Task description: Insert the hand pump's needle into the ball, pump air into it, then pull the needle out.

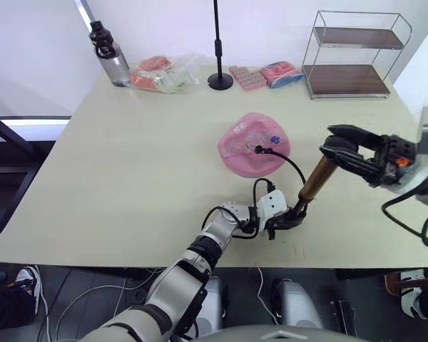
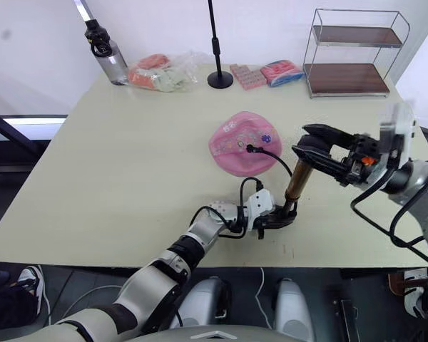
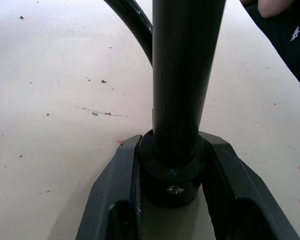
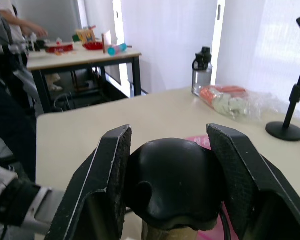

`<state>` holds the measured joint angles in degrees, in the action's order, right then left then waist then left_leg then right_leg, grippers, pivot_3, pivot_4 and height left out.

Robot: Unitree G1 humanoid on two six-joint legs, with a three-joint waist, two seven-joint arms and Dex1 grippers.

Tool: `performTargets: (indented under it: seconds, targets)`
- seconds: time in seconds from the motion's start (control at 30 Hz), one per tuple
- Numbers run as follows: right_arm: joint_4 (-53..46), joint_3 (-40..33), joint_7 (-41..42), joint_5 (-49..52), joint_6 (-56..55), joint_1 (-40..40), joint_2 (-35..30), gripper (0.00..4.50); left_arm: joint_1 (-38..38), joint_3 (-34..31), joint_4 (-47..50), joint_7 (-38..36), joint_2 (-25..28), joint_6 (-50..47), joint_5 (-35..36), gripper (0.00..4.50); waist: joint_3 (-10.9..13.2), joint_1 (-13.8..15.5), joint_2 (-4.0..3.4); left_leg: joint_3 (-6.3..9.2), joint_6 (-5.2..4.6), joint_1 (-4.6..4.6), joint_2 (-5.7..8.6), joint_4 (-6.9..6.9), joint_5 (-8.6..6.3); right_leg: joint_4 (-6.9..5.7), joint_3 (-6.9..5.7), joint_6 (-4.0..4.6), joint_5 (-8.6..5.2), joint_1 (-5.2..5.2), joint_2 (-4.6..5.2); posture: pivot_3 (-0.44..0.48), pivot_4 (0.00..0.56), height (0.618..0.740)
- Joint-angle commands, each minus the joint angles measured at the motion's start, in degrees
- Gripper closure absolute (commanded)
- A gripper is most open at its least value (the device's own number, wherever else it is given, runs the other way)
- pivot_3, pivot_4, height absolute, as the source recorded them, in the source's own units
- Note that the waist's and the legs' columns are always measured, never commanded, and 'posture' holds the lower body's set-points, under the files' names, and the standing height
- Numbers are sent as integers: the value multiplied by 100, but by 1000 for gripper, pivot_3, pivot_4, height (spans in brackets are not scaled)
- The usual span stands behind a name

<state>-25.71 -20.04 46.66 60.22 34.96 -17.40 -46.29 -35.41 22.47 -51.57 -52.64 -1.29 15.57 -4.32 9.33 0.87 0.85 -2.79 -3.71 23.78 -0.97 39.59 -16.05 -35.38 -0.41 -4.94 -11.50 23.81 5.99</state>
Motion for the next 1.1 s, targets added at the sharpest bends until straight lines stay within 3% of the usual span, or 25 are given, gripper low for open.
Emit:
performTargets:
  seconds: [0.03, 0.23, 0.4, 0.73, 0.87, 1.1]
  targets:
    - [-8, -763, -304, 708, 104, -569, -290, 2589, 202, 140, -374, -43, 14, -83, -233, 3403, -1, 0, -1, 0, 0, 0, -1, 0, 0, -1, 0, 0, 0, 0, 1, 0, 150, 740]
    - [243, -1016, -403, 1042, 345, -854, -544, 2589, 173, 146, -481, -14, -3, -88, -277, 3403, 0, 1, 0, 5, 0, 7, -6, 0, 0, 1, -7, 0, 0, 1, 5, 0, 150, 740]
    - [80, -911, -289, 943, 352, -546, -457, 2589, 147, 166, -599, 43, -36, -70, -319, 3403, 0, 5, 0, 5, 0, 7, -4, 0, 0, 1, -7, 0, 0, 1, 5, 0, 150, 740]
    - [97, 470, 441, -1198, -778, 1166, 158, 2589, 139, 122, -721, -13, -49, -194, -359, 3403, -103, -7, 30, 16, -1, -22, 1, 0, -1, 2, -17, 8, -6, -31, 1, 0, 150, 740]
    - [514, 971, 458, -1795, -1220, 1258, 490, 2589, 134, 117, -746, -25, -40, -198, -375, 3403, -165, -7, 73, 18, 0, -40, -8, 0, 0, 0, -18, 27, -17, -44, -8, 0, 150, 740]
    - [1331, 1643, 587, -2694, -1944, 1529, 943, 2589, 106, 84, -783, -5, -70, -214, -380, 3403, -174, -6, 81, 16, 1, -97, -26, -19, -1, 1, -24, 48, -30, -89, -6, 0, 150, 740]
